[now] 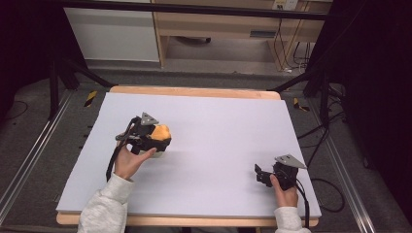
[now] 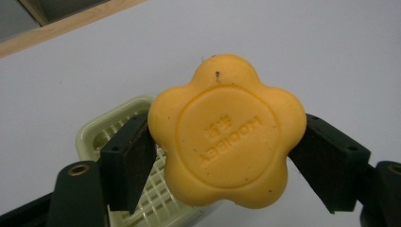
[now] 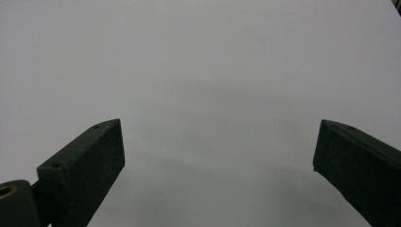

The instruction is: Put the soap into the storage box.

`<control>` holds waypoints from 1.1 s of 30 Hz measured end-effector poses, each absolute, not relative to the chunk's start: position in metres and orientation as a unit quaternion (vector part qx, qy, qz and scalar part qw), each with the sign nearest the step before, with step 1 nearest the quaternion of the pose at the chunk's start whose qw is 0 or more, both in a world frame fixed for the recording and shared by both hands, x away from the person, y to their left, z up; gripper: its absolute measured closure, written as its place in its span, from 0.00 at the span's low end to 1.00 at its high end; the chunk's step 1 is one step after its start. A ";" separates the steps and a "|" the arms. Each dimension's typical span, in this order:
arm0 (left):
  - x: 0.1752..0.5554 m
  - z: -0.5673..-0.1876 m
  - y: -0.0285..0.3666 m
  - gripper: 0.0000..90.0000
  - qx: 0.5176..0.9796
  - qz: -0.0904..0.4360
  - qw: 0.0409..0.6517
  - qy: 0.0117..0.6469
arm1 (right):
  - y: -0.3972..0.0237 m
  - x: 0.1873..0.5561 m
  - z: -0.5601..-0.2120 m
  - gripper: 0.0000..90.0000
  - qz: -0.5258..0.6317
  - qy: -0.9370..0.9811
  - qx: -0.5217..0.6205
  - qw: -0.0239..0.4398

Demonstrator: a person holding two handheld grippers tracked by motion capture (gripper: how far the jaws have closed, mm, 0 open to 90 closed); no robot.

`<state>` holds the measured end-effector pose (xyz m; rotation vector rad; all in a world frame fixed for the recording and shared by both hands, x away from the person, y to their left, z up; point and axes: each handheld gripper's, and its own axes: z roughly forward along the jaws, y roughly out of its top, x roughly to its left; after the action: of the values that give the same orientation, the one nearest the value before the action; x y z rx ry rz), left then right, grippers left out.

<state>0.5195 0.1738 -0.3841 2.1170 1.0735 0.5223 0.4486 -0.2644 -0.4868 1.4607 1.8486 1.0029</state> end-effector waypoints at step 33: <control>0.554 -0.412 0.203 0.28 0.798 0.208 0.313 0.470 | -0.265 0.449 -0.487 0.04 0.375 0.693 0.546 0.284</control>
<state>0.5540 0.2033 -0.4119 2.1048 1.2403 0.5487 0.4488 -0.2645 -0.4868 1.4611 1.8534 1.0046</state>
